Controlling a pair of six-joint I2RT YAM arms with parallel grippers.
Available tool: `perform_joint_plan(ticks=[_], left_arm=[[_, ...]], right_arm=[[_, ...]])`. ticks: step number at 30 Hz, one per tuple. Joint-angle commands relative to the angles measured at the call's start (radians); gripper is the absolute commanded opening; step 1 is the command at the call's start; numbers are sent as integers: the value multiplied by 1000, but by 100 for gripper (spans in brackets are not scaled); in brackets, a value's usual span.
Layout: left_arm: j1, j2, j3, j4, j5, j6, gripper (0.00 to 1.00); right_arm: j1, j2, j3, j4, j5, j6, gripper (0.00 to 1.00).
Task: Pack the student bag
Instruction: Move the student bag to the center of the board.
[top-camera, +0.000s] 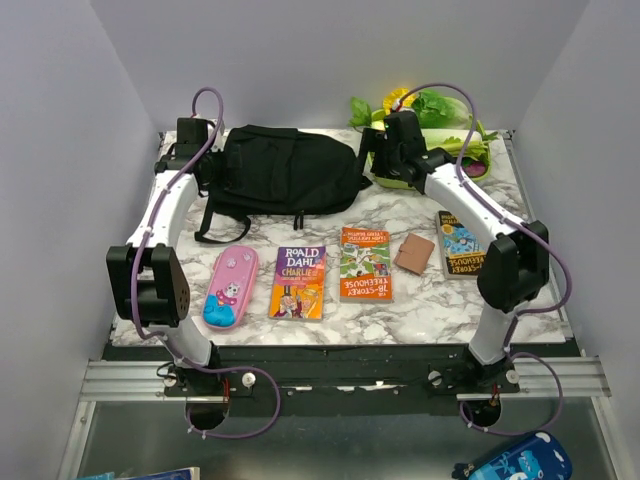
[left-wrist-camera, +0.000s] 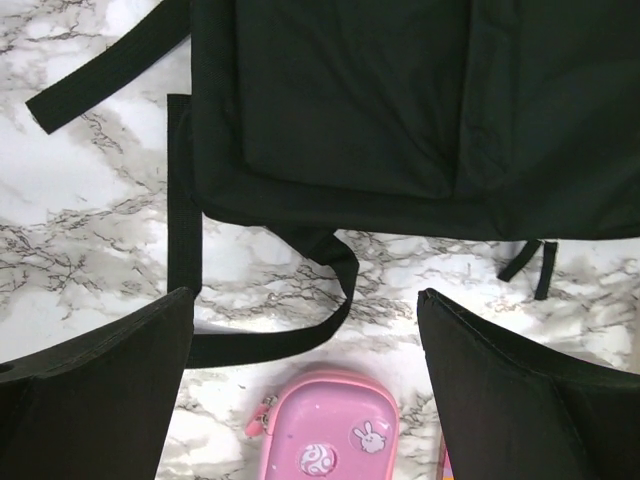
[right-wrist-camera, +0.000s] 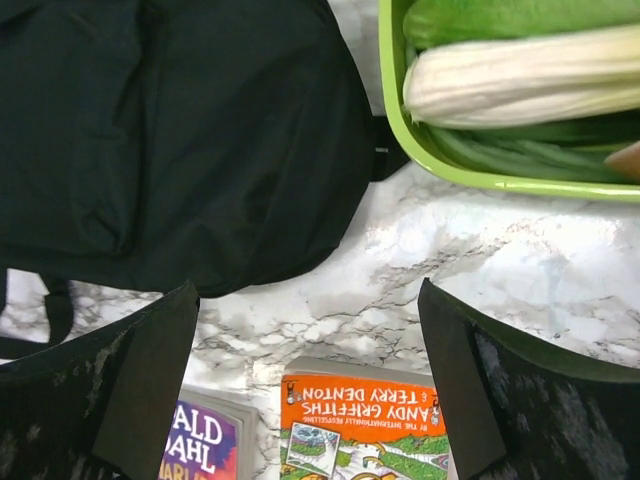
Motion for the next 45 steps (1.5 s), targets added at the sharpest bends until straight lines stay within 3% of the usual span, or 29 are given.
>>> perform_joint_plan(ticks=[1,9,17,24,30,33,36,41,44,45], left_arm=[[9,66,28,16,-62,-21,99],[56,181,50,71,-121,-32,99],[102,316,140,56,-76,-33,99],[102,395,166,68,-4,-27,99],[102,418,154,108,59,-21,98],[102,422,154,123,84,-29,81],[102,415,145,123,93,-32,71],[102,412,128,118,98,-30,41],[106,409,117,115,90,-26,29],[106,400,116,117,90,-23,26]], right_arm=[[-5,68,-12,-8,14,32,98],[-2,228,106,0,-32,47,95],[11,429,331,-44,-78,58,91],[12,512,397,-86,-111,64,74],[12,541,382,-107,-124,61,65],[15,555,388,-107,-132,61,61],[21,565,399,-109,-135,61,54],[40,579,417,-106,-135,61,43],[50,572,417,-107,-134,59,31],[52,566,413,-107,-135,55,21]])
